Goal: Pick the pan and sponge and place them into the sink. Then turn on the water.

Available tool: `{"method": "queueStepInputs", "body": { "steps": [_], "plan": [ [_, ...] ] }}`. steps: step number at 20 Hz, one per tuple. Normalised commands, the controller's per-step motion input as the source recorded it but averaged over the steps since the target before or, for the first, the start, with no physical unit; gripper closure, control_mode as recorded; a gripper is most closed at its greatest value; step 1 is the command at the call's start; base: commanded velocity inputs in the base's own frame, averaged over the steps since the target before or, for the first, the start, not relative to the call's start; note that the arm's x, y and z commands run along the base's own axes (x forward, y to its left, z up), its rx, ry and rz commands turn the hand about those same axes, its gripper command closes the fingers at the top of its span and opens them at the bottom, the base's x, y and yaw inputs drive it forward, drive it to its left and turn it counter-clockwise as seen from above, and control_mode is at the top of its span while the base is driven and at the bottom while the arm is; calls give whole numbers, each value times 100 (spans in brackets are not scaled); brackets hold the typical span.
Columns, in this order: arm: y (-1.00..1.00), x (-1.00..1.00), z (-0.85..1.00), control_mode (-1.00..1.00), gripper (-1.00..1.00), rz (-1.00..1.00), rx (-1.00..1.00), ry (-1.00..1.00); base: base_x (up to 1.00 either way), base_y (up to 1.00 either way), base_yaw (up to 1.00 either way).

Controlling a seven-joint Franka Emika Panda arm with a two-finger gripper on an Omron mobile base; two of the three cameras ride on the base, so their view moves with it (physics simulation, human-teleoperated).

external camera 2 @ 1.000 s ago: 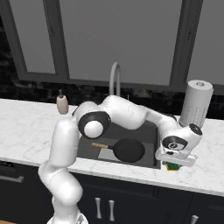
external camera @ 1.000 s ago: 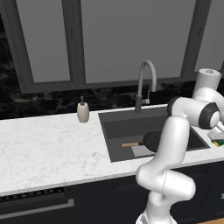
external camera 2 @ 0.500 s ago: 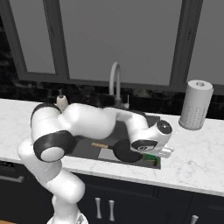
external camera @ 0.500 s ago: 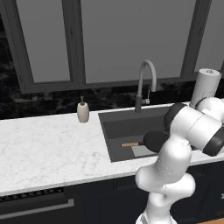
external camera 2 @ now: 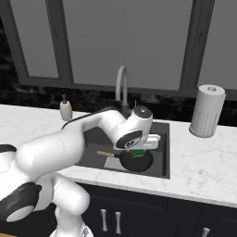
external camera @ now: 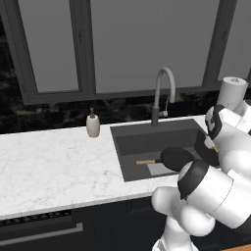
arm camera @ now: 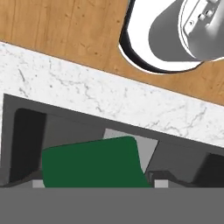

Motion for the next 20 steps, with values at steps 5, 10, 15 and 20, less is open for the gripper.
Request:
{"method": "queueStepInputs", "body": {
  "steps": [5,10,15,20],
  "plan": [
    [86,2,47,-100,100,0,-10,13,0,0,0],
    [86,4,10,-100,100,0,-18,21,0,0,0],
    [90,15,0,-100,100,-1,-20,29,0,0,0],
    [67,36,-13,-100,100,-3,-17,17,0,0,0]
  ]
}}
